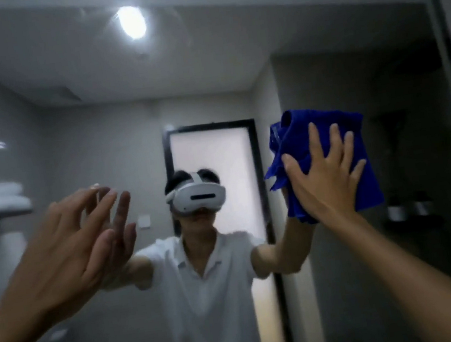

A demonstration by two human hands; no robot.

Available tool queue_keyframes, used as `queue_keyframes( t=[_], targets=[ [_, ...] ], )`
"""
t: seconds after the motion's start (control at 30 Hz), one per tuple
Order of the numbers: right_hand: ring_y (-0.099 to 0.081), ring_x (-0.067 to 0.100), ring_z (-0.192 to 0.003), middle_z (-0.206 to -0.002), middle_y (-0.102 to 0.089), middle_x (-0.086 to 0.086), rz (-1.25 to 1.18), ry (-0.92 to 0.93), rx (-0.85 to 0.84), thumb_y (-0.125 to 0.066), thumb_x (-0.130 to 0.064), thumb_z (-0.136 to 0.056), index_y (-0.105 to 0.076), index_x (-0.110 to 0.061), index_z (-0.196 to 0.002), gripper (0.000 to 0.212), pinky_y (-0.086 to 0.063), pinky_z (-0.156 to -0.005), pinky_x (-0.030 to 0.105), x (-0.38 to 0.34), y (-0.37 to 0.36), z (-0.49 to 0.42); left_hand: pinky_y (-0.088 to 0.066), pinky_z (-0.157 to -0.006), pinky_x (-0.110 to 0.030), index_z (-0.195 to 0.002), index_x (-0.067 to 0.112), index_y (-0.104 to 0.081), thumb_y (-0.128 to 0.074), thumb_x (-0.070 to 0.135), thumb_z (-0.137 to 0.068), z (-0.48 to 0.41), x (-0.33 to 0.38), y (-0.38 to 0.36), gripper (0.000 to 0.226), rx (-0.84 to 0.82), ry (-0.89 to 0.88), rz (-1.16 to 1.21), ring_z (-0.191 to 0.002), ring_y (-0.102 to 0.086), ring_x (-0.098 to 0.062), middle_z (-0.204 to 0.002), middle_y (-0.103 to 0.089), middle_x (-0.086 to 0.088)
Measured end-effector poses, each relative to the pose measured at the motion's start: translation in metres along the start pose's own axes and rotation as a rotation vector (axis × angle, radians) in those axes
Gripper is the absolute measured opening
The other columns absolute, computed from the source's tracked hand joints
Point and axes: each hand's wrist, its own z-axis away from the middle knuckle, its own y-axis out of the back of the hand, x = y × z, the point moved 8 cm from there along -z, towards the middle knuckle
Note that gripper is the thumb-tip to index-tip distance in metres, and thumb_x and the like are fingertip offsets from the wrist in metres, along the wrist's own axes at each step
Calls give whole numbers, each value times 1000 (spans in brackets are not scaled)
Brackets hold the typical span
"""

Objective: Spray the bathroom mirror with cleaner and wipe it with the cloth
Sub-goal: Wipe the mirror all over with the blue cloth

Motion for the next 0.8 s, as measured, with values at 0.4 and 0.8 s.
queue_keyframes(
  t=[0.4, 0.8],
  targets=[
    [9, 31, -146, -161, 2, 4, 137, 880, -226, -37, -66, -86, -10, -32, -151, 79, 2, -109, 69, -257, -52, 106, -27, -106, -37, -144, 9, -30, -22, 38, -95, 1, 11, 52, 58, 89, 67, 169, -127, -34, -29, -141, -37, -19],
    [-19, 38, -139, -152, -28, 9, 46, 980, -229, -61, -63, -75, -37, -27, -143, 81, -7, -105, 68, -229, -94, 304, -28, -109, -50, -145, 9, -27, -21, 39, -94, 114, -50, 42, 60, -87, 248, 118, -132, -33, -29, -143, -36, -15]
  ],
)
